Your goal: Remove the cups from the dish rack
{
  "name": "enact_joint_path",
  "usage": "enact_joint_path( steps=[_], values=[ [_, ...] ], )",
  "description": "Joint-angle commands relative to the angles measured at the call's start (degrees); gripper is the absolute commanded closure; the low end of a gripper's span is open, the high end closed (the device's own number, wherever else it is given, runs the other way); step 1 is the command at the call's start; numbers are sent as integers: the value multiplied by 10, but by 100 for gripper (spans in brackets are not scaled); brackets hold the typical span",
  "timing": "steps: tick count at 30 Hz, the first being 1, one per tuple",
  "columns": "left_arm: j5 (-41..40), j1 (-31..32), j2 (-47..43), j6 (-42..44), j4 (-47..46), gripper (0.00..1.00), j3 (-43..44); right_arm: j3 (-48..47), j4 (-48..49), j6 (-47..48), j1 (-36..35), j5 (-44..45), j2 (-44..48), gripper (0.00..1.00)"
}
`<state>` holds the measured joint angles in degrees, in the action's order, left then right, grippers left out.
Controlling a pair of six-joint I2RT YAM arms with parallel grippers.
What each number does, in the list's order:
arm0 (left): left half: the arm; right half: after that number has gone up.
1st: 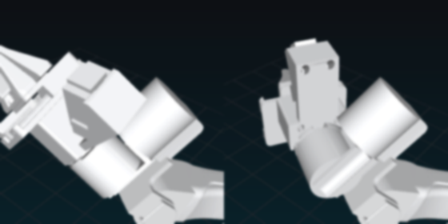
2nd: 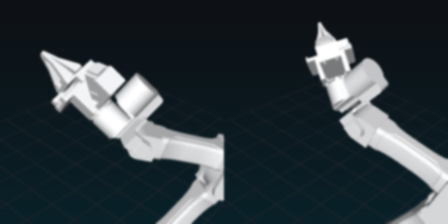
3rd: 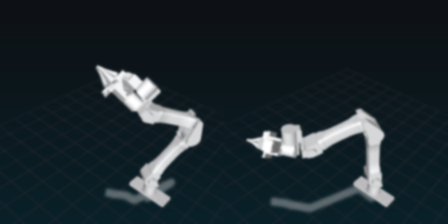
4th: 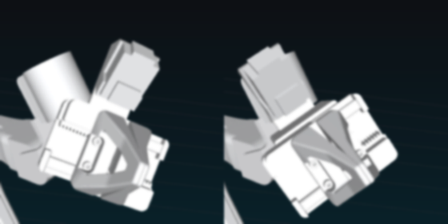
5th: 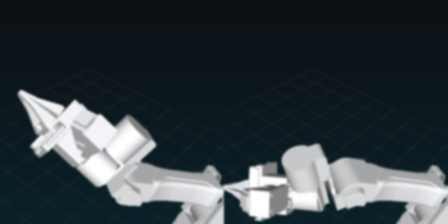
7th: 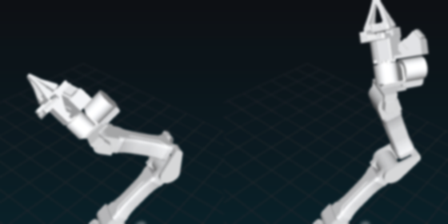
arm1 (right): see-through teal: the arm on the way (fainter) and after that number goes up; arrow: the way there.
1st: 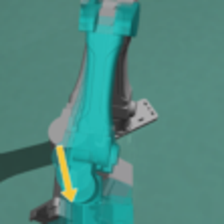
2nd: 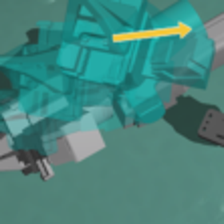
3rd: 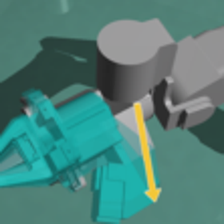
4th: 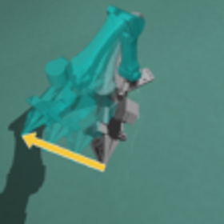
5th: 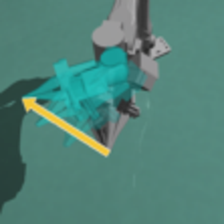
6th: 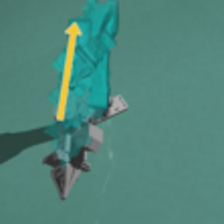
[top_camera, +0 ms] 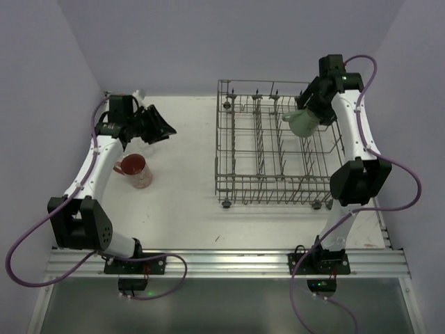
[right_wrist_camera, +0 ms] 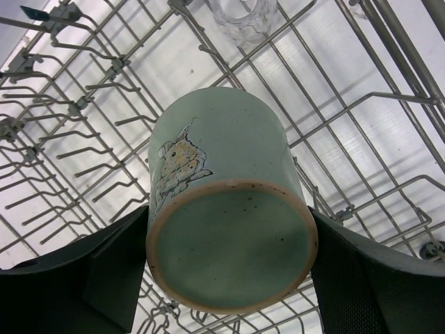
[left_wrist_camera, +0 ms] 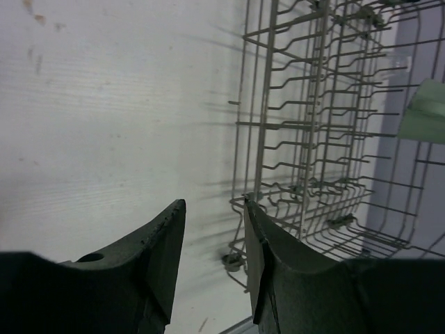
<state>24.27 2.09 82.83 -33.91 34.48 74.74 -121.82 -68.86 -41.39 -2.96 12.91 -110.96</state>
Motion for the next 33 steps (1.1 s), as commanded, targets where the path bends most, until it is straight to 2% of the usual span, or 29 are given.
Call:
enact_joint_path(
  steps=[1, 4, 5, 6, 7, 10, 11, 16, 19, 23, 33],
  values=[
    [116, 21, 12, -88, -71, 57, 3, -29, 47, 6, -1, -24, 41, 100],
    [149, 48, 21, -156, -106, 57, 32, -32, 50, 9, -2, -36, 49, 100],
    [162, 56, 23, -211, -121, 56, 38, -32, 53, 10, -4, -39, 52, 100],
    [184, 70, 24, -243, -166, 56, 44, -32, 58, 12, -6, -41, 60, 100],
    [195, 78, 25, -320, -195, 56, 44, -30, 61, 17, -8, -50, 65, 100],
    [229, 114, 35, -450, -329, 53, 38, -20, 73, 21, -20, -60, 86, 100],
    [235, 123, 48, -519, -387, 53, 40, -11, 79, 22, -25, -74, 100, 100],
    [237, 151, 74, -674, -447, 53, 62, 38, 128, 23, -39, -126, 144, 100],
    [224, 152, 80, -730, -458, 51, 66, 66, 159, 31, -47, -174, 172, 100],
    [230, 158, 96, -751, -438, 49, 91, 92, 199, 39, -54, -208, 205, 100],
    [268, 228, 98, -843, -410, 51, 70, 136, 300, 55, -71, -264, 260, 100]
  ],
)
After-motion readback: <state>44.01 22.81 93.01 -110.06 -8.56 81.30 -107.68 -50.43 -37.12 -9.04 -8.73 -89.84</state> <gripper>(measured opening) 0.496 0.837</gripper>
